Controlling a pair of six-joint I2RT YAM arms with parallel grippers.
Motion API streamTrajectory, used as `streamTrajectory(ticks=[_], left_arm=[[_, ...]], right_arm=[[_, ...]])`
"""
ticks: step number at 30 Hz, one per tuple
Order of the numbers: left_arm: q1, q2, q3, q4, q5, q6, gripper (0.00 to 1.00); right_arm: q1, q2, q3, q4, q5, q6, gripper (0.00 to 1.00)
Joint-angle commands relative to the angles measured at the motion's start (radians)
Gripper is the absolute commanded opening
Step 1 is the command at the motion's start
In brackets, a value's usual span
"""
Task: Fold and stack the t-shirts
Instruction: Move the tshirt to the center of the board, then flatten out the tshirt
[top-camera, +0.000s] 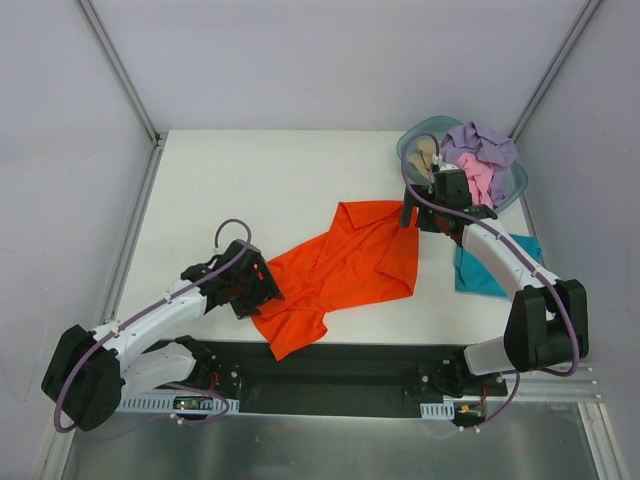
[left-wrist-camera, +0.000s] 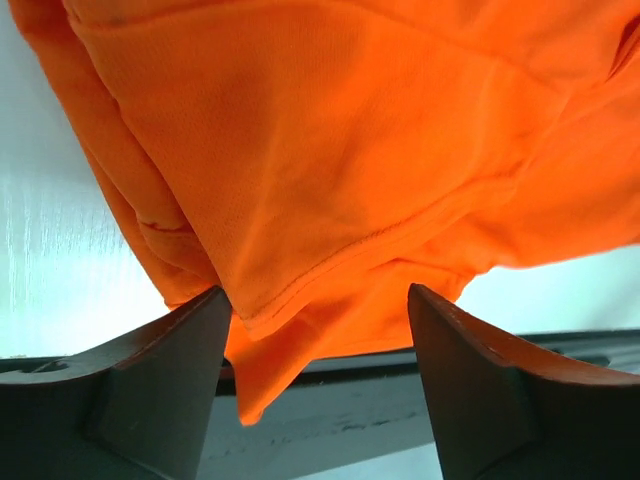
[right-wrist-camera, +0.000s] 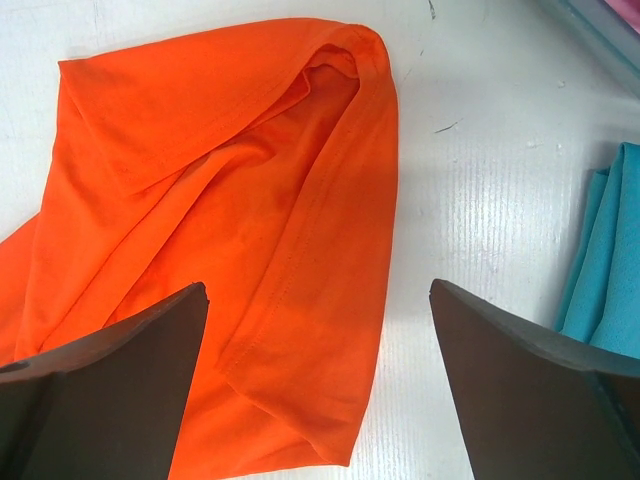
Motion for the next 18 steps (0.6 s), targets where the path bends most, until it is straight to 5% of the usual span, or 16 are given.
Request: streamTrajectory(ticks=[1, 5, 12, 16, 18], left_arm=[[-0.006, 0.021, 0.051, 0.018, -0.105, -0.046, 0.68], [-0.006, 0.029, 0.056, 0.021, -0.105, -0.037, 0.61], [-0.006, 0.040, 0.050, 0.030, -0.090, -0.029, 0.31], [-0.006, 0.043, 0.061, 0.032, -0.053, -0.005, 0.00], [-0.006, 0.031, 0.070, 0.032, -0.031, 0.005, 0.00]], right_arm=[[0.005, -0.020, 0.015, -0.014, 0.016, -0.016, 0.97], [0.005, -0.017, 0.018, -0.016, 0.015, -0.016, 0.97], [0.005, -0.019, 0.019, -0.022, 0.010, -0.017, 0.97], [0.004, -0.023, 0.019, -0.023, -0.002, -0.016, 0.97], [0.005, -0.023, 0.019, -0.028, -0.003, -0.017, 0.97]])
